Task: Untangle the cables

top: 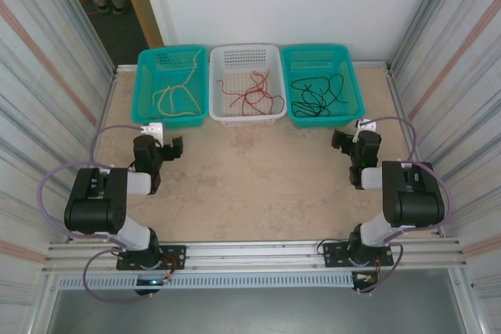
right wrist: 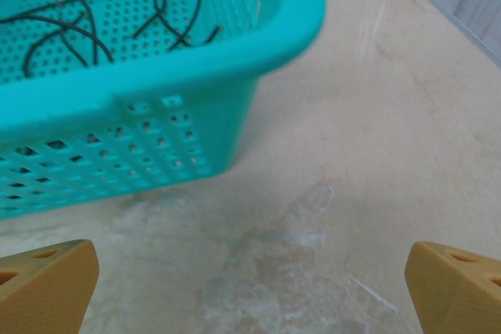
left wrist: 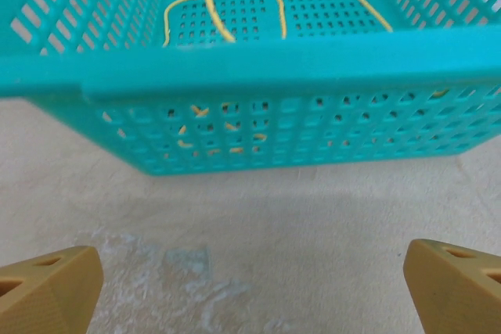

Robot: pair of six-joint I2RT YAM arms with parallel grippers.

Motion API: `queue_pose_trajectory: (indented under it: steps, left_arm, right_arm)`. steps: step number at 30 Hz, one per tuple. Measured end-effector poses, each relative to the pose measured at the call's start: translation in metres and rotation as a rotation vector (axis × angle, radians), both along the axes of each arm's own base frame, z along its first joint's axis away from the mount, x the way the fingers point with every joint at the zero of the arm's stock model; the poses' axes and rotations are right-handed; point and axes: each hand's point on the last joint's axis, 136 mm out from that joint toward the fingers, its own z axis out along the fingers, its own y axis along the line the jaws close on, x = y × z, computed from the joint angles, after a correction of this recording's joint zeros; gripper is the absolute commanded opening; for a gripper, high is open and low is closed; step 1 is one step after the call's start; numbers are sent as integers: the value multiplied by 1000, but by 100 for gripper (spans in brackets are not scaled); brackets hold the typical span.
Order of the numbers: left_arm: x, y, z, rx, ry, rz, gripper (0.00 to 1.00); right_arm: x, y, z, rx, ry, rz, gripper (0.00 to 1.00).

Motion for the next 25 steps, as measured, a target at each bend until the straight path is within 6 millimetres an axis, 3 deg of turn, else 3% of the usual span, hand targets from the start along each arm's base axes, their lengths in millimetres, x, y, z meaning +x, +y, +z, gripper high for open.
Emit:
queue_pose_trajectory:
  steps: [25]
  left_arm:
    - [4,-9,4,-5,-5,-36,99]
  right_arm:
    - [2,10,-1,24,6,52,99]
